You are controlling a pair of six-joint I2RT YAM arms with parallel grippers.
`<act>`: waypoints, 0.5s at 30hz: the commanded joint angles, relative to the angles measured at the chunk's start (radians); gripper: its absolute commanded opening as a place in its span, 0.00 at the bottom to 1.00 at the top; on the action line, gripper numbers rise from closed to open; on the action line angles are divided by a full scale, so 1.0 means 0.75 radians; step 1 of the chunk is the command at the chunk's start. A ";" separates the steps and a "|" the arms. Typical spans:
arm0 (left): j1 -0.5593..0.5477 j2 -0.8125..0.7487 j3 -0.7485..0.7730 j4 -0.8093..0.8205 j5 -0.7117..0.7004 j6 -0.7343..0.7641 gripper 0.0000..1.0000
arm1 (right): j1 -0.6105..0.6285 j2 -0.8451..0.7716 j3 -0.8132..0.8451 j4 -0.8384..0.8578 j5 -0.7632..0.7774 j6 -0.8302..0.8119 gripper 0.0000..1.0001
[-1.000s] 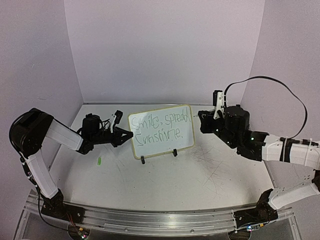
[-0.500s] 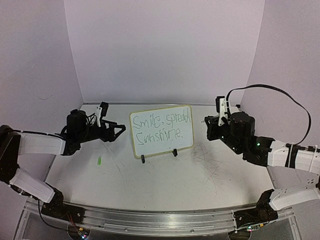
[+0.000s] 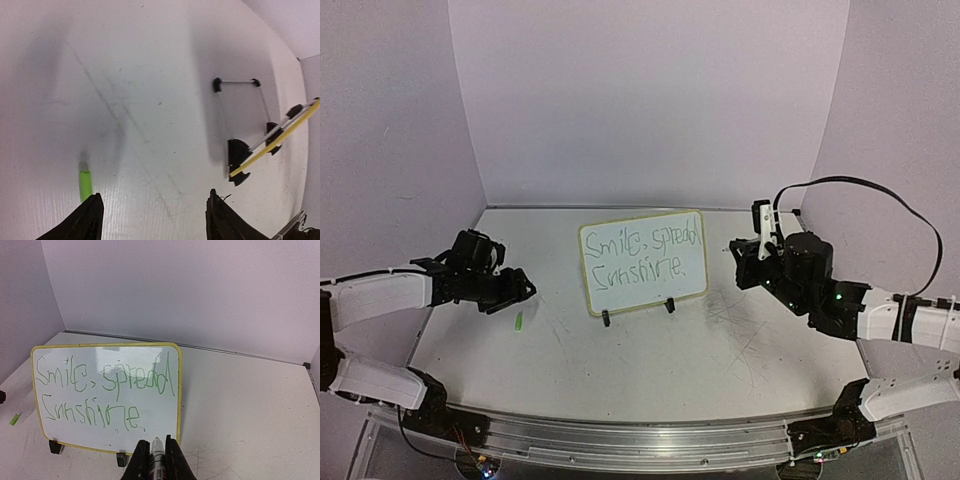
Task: Write a sentence on the whiteboard
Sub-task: Pick up the pen cap from the corner of the board.
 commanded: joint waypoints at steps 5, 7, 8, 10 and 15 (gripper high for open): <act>0.001 0.329 0.208 -0.266 -0.155 0.084 0.58 | 0.000 -0.084 -0.035 0.065 -0.063 0.024 0.00; 0.002 0.362 0.212 -0.272 -0.182 0.090 0.57 | 0.001 -0.097 -0.046 0.065 -0.070 0.034 0.00; 0.001 0.372 0.209 -0.276 -0.188 0.091 0.56 | 0.001 -0.101 -0.048 0.065 -0.072 0.038 0.00; -0.002 0.382 0.189 -0.280 -0.190 0.090 0.53 | 0.001 -0.106 -0.050 0.065 -0.069 0.042 0.00; -0.008 0.410 0.148 -0.277 -0.191 0.089 0.42 | 0.001 -0.100 -0.038 0.065 -0.068 0.044 0.00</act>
